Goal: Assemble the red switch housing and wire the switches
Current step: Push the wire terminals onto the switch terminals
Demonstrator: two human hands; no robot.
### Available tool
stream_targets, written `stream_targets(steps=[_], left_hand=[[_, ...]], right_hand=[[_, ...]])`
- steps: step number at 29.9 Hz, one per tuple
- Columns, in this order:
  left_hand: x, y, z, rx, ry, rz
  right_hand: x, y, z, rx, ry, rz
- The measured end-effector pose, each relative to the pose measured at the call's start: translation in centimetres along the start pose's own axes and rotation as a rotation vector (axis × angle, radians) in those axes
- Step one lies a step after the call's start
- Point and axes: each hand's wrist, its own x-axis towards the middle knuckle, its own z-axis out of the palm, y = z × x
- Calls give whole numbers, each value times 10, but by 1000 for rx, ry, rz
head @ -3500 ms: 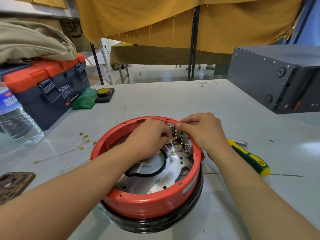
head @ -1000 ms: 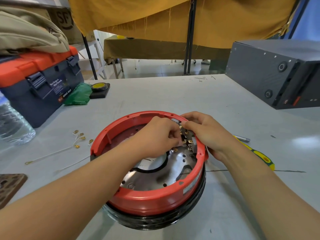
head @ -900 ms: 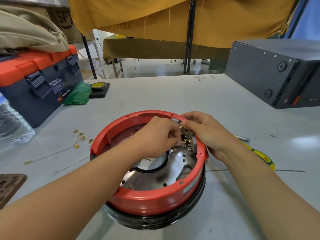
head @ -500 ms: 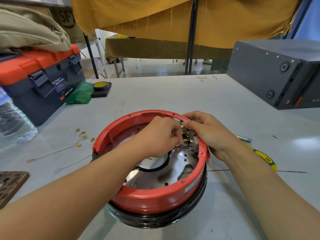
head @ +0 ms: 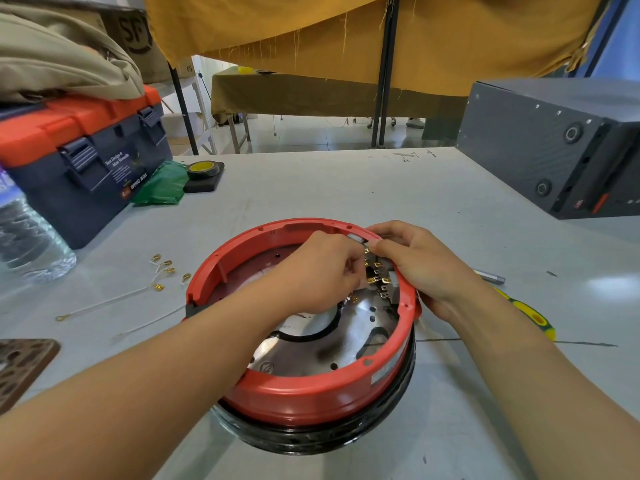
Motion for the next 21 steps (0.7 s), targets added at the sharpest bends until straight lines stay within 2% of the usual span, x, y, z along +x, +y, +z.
stream_targets(steps=[14, 21], left_hand=[[1, 3, 6, 3, 39, -13], [0, 3, 6, -2, 53, -12]], right_hand=[[0, 2, 0, -3, 14, -7], [-5, 0, -6, -194, 168, -73]])
